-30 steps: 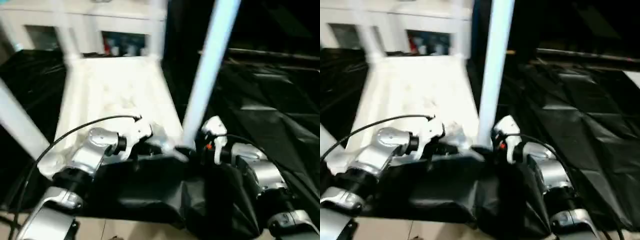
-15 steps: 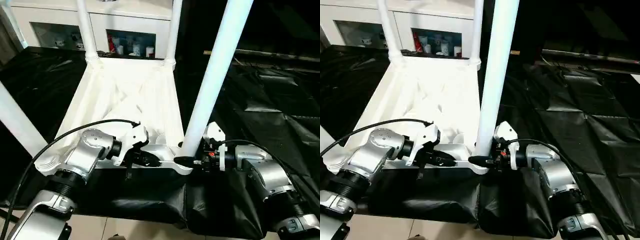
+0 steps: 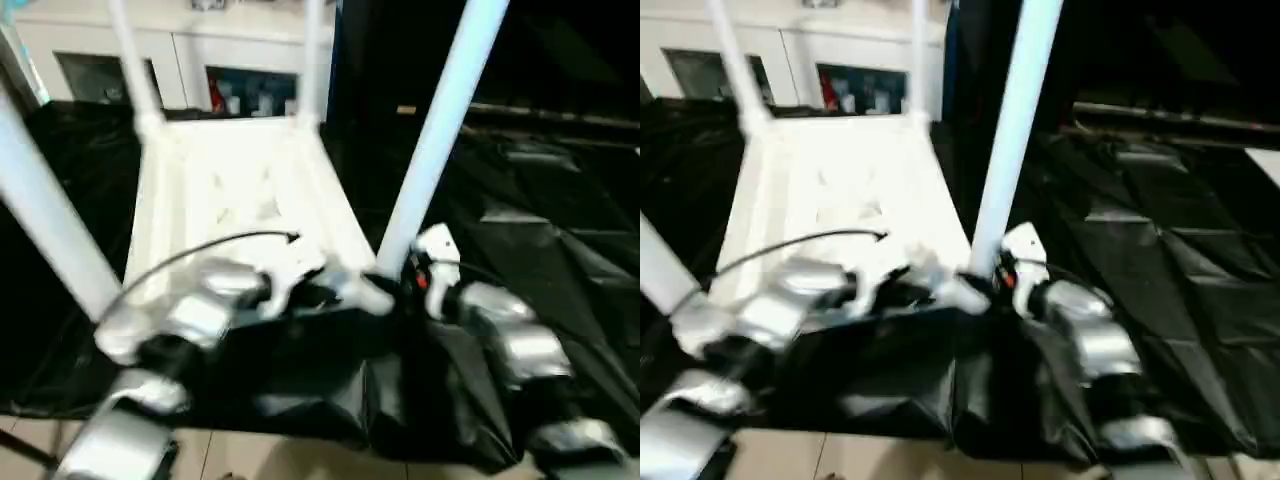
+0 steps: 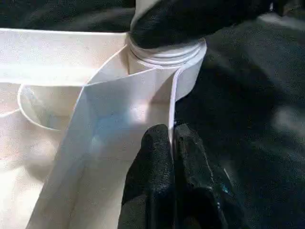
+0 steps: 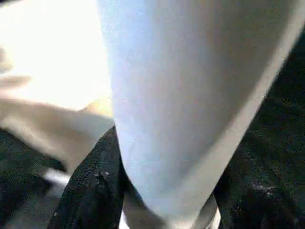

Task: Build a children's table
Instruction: Rotate leg to tighten

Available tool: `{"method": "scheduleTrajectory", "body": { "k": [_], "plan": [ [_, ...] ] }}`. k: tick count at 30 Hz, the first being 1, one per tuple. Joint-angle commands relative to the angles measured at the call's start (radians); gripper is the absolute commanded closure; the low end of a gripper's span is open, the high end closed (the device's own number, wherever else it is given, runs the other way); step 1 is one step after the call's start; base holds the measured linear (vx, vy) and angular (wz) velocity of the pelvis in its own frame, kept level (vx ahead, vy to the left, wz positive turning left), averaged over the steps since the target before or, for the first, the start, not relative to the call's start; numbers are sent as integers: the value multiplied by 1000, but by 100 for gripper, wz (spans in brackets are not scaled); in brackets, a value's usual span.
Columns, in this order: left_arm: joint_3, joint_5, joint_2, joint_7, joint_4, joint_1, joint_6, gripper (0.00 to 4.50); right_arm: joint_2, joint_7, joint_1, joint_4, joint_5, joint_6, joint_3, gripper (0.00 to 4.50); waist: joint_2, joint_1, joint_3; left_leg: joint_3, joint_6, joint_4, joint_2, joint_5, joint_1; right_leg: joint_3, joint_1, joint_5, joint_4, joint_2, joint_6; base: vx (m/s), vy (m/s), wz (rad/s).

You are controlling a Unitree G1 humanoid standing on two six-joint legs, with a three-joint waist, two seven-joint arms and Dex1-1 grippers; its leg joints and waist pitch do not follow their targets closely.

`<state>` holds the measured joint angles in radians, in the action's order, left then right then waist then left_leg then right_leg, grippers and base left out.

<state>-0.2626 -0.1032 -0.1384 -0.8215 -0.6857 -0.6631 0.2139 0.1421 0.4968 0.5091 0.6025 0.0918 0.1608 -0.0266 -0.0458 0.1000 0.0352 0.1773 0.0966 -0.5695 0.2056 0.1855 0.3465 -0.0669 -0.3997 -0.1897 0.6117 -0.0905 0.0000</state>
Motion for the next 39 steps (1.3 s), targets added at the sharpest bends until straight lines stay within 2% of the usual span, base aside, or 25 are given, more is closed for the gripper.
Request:
{"method": "scheduleTrajectory", "body": {
  "k": [1, 3, 6, 8, 12, 15, 18, 20, 22, 28, 30, 33, 36, 37, 39],
  "plan": [
    [33, 1, 66, 159, -35, -20, 9, 450, -93, -105, 1, 99, -21, 47, -38, 243, -2, -2, -43, -7, 6, 72, 20, 242, 2, 43, 37, -373, -95, -54, -122, 0, 0, 0],
    [23, -7, 99, 184, -50, -28, -4, 450, -143, -126, 27, 126, -3, 36, -16, 243, -1, -3, -47, -8, 3, 72, 18, 232, 5, 41, 41, -338, -92, -53, -127, 0, 0, 0],
    [6, -6, 115, 156, -42, -24, -18, 450, -174, -104, 32, 118, 1, 22, -31, 243, 4, -5, -50, -7, -13, 69, 19, 204, 8, 41, 44, -231, -83, -50, -150, 0, 0, 0],
    [2, -3, 117, 142, -42, -25, -28, 450, -182, -89, 36, 122, -2, 8, -37, 191, 2, -5, -52, -4, -26, 67, 18, 187, 8, 41, 48, -173, -77, -48, -170, 0, 0, 0],
    [8, 8, 106, 120, -44, -26, -39, 450, -181, -100, 43, 134, 4, -3, -18, 161, 2, -6, -47, -4, -29, 71, 19, 235, 5, 42, 44, -264, -88, -52, -162, 0, 0, 0],
    [8, 18, 64, 43, -33, -16, -71, 450, -141, 2, 35, 111, -11, -23, -49, 149, -2, -8, -48, -6, -31, 73, 19, 243, 9, 42, 45, -296, -91, -54, -146, 0, 0, 0],
    [2, 27, 33, -23, -15, -2, -83, 450, -107, 101, 17, 73, -2, -28, -75, 149, -5, -7, -48, -4, -42, 71, 20, 226, 8, 43, 45, -264, -87, -52, -152, 0, 0, 0],
    [-3, 37, 11, -73, 2, 9, -95, 450, -83, 170, 2, 40, 7, -26, -91, 149, -4, -6, -47, -4, -50, 72, 21, 212, 10, 43, 47, -251, -87, -54, -156, 0, 0, 0],
    [-12, 60, -45, -185, 41, 37, -109, 450, -21, 316, -33, -45, 39, 7, -124, 149, -3, -6, -46, -4, -64, 72, 24, 210, 12, 44, 48, -230, -83, -53, -163, 0, 0, 0],
    [-18, 117, -129, -369, 109, 79, -99, 450, 81, 501, -81, -156, 74, 33, -165, 149, 3, -5, -46, -4, -51, 74, 28, 227, 5, 45, 42, -221, -81, -53, -190, 0, 0, 0],
    [-20, 133, -169, -445, 127, 91, -81, 450, 130, 585, -102, -202, 89, 51, -175, 149, 4, -1, -46, -2, -53, 72, 28, 222, 2, 45, 43, -193, -78, -51, -200, 0, 0, 0],
    [-19, 144, -192, -493, 135, 96, -63, 450, 164, 639, -113, -228, 102, 73, -178, 149, 4, 7, -50, 1, -68, 66, 28, 161, 2, 44, 48, -78, -64, -49, -232, 0, 0, 0],
    [-20, 151, -205, -520, 145, 100, -49, 450, 182, 665, -119, -243, 109, 90, -182, 171, 4, 15, -50, 3, -69, 65, 29, 155, 2, 42, 48, -64, -62, -50, -242, 0, 0, 0],
    [-19, 152, -206, -526, 148, 102, -47, 450, 187, 671, -120, -247, 110, 95, -184, 171, 5, 16, -49, 3, -67, 65, 28, 160, 2, 43, 48, -74, -63, -50, -241, 0, 0, 0],
    [-19, 151, -205, -528, 149, 103, -47, 450, 188, 672, -121, -251, 110, 99, -187, 202, 4, 17, -48, 2, -53, 67, 28, 178, 2, 43, 48, -118, -67, -52, -231, 0, 0, 0]
  ]
}}
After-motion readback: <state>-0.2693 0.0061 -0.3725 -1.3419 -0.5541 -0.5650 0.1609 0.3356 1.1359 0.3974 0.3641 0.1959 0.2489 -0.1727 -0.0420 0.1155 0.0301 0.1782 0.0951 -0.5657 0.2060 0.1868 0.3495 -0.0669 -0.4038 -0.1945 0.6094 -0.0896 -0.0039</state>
